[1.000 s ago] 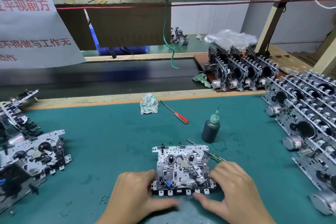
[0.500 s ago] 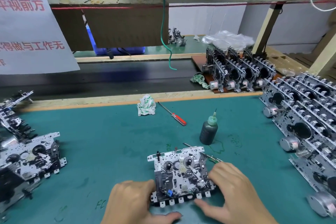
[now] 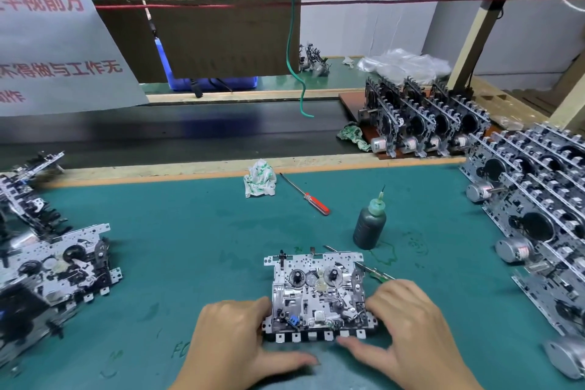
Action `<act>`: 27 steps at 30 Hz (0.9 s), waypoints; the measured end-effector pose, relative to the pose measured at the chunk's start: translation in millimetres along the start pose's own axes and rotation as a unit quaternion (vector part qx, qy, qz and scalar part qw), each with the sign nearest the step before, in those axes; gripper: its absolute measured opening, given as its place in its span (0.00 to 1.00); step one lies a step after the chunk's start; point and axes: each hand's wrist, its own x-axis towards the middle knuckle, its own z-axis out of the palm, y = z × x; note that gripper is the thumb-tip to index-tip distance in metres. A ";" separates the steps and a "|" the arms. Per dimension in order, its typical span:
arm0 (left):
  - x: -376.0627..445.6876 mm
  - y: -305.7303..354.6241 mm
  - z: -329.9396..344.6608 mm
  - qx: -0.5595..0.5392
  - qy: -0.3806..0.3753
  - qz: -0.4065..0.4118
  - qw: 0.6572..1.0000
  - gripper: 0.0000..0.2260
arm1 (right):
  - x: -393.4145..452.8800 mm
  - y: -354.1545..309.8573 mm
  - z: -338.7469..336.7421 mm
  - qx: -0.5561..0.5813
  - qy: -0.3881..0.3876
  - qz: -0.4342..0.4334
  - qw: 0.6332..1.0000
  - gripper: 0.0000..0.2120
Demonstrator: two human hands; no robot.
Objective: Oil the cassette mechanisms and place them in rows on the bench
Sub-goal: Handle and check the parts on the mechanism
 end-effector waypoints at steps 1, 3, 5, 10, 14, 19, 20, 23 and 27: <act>0.0 -0.9 -0.6 -0.006 -0.006 0.005 1.000 0.38 | 0.3 0.2 0.1 -0.001 0.001 0.004 1.000 0.32; -0.3 -0.8 -1.7 -0.012 -0.016 0.009 1.000 0.37 | 0.4 1.8 -1.0 -0.001 -0.007 0.006 1.000 0.30; -1.8 -0.3 -1.6 -0.016 -0.026 0.029 0.999 0.34 | 0.4 2.7 -2.8 -0.005 -0.016 0.010 1.000 0.28; -4.4 -0.8 0.0 -0.036 -0.024 0.075 0.996 0.27 | 0.5 -2.6 -2.6 -0.038 -0.004 0.042 0.998 0.28; -5.4 1.0 -0.2 -0.033 -0.035 0.041 0.998 0.26 | 1.6 3.8 -6.8 -0.007 -0.036 -0.003 0.999 0.27; -3.6 1.4 -8.3 -0.074 -0.072 0.000 0.995 0.26 | 6.7 -0.1 -12.4 0.005 -0.066 -0.001 0.998 0.29; -2.4 1.5 -11.2 -0.096 -0.074 -0.010 0.993 0.24 | 8.8 -1.3 -14.6 0.027 -0.077 0.018 0.997 0.28; 0.4 -1.6 -16.0 -0.213 -0.035 -0.063 0.974 0.20 | 20.4 -5.3 -23.5 0.177 -0.105 0.155 0.966 0.30; 12.8 5.3 -16.6 -0.372 0.016 -0.153 0.916 0.24 | 36.9 -10.6 -28.8 0.240 -0.148 0.310 0.908 0.32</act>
